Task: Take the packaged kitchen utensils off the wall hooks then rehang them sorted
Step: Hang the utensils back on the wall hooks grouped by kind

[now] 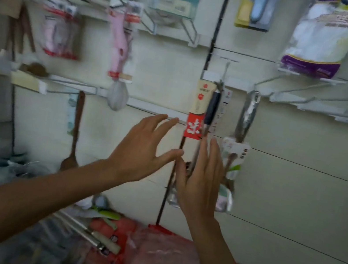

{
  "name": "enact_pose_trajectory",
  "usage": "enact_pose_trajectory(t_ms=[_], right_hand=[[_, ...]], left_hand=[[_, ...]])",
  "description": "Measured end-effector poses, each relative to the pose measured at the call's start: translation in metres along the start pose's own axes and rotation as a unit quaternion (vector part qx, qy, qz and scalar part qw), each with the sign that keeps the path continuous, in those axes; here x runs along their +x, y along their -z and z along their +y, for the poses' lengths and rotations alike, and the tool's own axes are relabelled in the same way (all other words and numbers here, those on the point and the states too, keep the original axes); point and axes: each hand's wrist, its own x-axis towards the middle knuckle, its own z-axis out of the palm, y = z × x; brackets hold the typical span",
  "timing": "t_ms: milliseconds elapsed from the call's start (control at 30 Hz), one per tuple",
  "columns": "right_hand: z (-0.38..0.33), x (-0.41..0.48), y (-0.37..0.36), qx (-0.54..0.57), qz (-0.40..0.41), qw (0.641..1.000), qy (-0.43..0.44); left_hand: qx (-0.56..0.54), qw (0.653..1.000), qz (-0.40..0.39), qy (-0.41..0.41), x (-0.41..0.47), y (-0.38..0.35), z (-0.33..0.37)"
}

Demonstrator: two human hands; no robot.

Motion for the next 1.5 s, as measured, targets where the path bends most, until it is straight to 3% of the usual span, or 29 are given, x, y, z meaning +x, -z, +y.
enact_pose_trajectory(t_ms=[100,200,400,700,1033,1500], right_hand=[[-0.062,-0.008,-0.023,-0.007,-0.057,0.997,0.051],[-0.129,-0.020,-0.052,0.004,-0.110,0.990,0.083],[-0.280,-0.045,-0.106,0.052,-0.160,0.975,0.147],[-0.486,-0.106,-0.168,0.135,-0.187,0.944,0.236],[-0.671,-0.219,-0.221,0.215,-0.265,0.888,0.308],[-0.802,-0.410,-0.247,0.270,-0.408,0.784,0.383]], left_hand=[[0.145,0.989,-0.008,0.020,-0.036,0.054,-0.060],[0.284,0.957,-0.037,0.045,-0.076,0.111,-0.117],[0.384,0.910,-0.052,0.145,-0.164,0.230,-0.200],[0.466,0.850,-0.048,0.243,-0.308,0.377,-0.283],[0.497,0.782,-0.063,0.371,-0.472,0.480,-0.349],[0.469,0.718,-0.115,0.501,-0.691,0.507,-0.409]])
